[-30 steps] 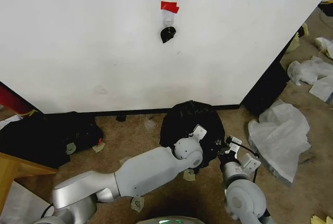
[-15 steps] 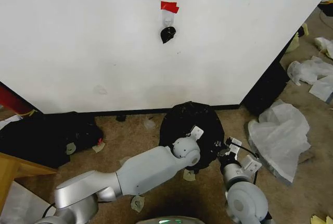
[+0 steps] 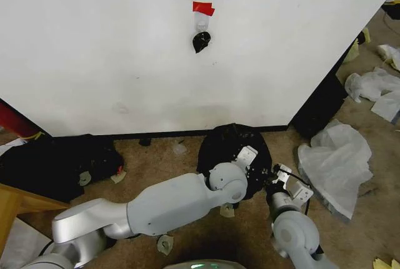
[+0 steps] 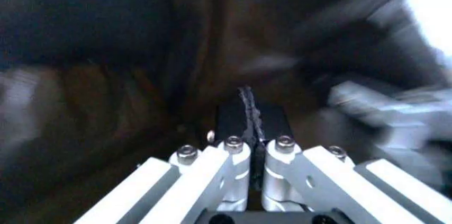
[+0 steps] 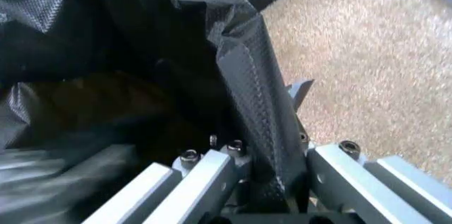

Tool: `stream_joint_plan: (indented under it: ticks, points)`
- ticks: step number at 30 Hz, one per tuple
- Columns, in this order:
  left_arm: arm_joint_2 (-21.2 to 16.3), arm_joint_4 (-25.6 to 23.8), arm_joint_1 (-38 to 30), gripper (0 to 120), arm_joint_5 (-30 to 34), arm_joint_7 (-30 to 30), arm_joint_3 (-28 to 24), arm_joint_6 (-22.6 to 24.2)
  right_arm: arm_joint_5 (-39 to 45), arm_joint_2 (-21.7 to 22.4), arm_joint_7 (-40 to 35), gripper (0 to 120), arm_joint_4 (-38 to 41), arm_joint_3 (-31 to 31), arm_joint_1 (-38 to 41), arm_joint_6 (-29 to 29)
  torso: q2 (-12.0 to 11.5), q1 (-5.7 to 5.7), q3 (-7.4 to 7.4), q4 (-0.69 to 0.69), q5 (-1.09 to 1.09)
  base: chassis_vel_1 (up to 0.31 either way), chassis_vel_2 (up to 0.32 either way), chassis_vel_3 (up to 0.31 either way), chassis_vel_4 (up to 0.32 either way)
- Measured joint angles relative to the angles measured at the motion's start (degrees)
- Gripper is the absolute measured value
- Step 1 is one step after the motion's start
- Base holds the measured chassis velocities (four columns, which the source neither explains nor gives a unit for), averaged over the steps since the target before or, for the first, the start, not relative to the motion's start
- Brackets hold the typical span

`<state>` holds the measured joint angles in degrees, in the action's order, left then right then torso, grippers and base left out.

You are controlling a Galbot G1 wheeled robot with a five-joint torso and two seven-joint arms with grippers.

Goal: Place the garbage bag over the trash bin.

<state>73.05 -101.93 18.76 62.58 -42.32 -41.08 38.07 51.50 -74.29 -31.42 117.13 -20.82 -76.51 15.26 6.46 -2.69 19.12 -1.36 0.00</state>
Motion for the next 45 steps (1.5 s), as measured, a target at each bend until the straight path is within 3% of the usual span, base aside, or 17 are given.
stream_joint_plan:
  ticks: [4, 6, 12, 13, 16, 17, 19, 20, 26, 36, 39, 41, 45]
  points:
    - [-3.5, -9.0, 2.9, 0, -1.4, 0.7, 5.2, -2.9, 4.2, 0.2, -1.5, 0, -1.2, -0.4, 2.2, 1.5, 0.0, 0.00, 0.00, 0.00, 0.00, 0.000, 0.000, 0.000, 0.000]
    - [-4.0, -10.1, 3.3, 0, -1.5, 1.0, 6.1, -3.4, 5.2, 0.3, -2.0, 0, -1.2, -0.4, 2.6, 1.8, 0.0, 0.00, 0.00, 0.00, 0.00, 0.000, 0.000, 0.000, 0.000]
    - [-14.3, -20.3, 11.6, 0, -4.4, 6.3, 18.1, -7.7, 13.0, 1.3, -5.2, 0, -1.3, -0.2, 6.1, 7.3, 0.0, 0.00, 0.00, -0.01, -0.02, 0.000, 0.000, 0.000, 0.000]
    - [-14.3, -20.3, 11.6, 0, -4.4, 6.3, 18.1, -7.7, 13.0, 1.3, -5.2, 0, -1.3, -0.2, 6.1, 7.3, 0.0, 0.00, 0.00, -0.01, -0.02, 0.000, 0.000, 0.000, 0.000]
    - [-18.3, -22.9, 19.2, 0, -9.7, 11.1, 27.8, -11.1, 14.9, 1.4, -5.3, 0, -1.4, 0.5, 6.9, 9.8, 0.0, 0.00, 0.00, 0.02, -0.01, 0.000, 0.000, 0.000, 0.000]
    - [-19.3, -24.1, 25.9, 0, -12.7, 13.6, 35.0, -13.9, 15.6, 1.4, -5.2, 0, -1.6, 1.2, 7.6, 11.3, 0.0, 0.00, 0.00, 0.03, 0.00, 0.000, 0.000, 0.000, 0.000]
    - [-19.4, -25.5, 34.4, 0, -15.4, 15.7, 42.5, -17.2, 15.8, 1.4, -5.0, 0, -2.1, 2.1, 8.5, 12.6, 0.0, 0.00, 0.00, 0.03, -0.04, 0.000, 0.000, 0.000, 0.000]
    - [-19.4, -25.5, 34.4, 0, -15.4, 15.7, 42.5, -17.2, 15.8, 1.4, -5.0, 0, -2.1, 2.1, 8.5, 12.6, 0.0, 0.00, 0.00, 0.03, -0.04, 0.000, 0.000, 0.000, 0.000]
    - [-18.0, -27.8, 51.0, 0, -23.2, 21.1, 50.2, -25.2, 16.8, 2.2, -4.7, 0, -2.6, 4.4, 10.1, 15.9, 0.0, 0.01, 0.00, -0.01, -0.03, 0.000, 0.000, 0.000, 0.000]
    - [-14.4, -28.2, 62.7, 0, -23.7, 26.4, 65.4, -32.5, 15.1, 2.7, -3.6, 0, -4.3, 8.1, 11.8, 17.1, 0.0, 0.01, 0.00, 0.00, -0.01, 0.000, 0.000, 0.000, 0.000]
    - [-13.0, -27.7, 65.5, 6, -23.8, 27.3, 69.3, -34.1, 14.6, 2.7, -3.6, 0, -4.7, 8.6, 12.3, 17.2, 0.0, 0.00, 0.00, 0.00, -0.01, 0.000, 0.000, 0.000, 0.000]
    - [-12.0, -27.5, 68.0, 18, -23.7, 28.3, 72.1, -35.3, 14.4, 2.8, -3.7, 0, -5.0, 8.8, 12.4, 17.5, 0.0, 0.00, 0.00, 0.00, -0.01, 0.000, 0.000, 0.000, 0.000]
    - [-10.7, -27.6, 72.6, 31, -25.6, 30.5, 75.4, -38.7, 14.3, 2.8, -3.7, 0, -5.1, 9.0, 12.4, 17.7, 0.0, 0.00, 0.00, -0.01, -0.01, 0.000, 0.000, 0.000, 0.000]
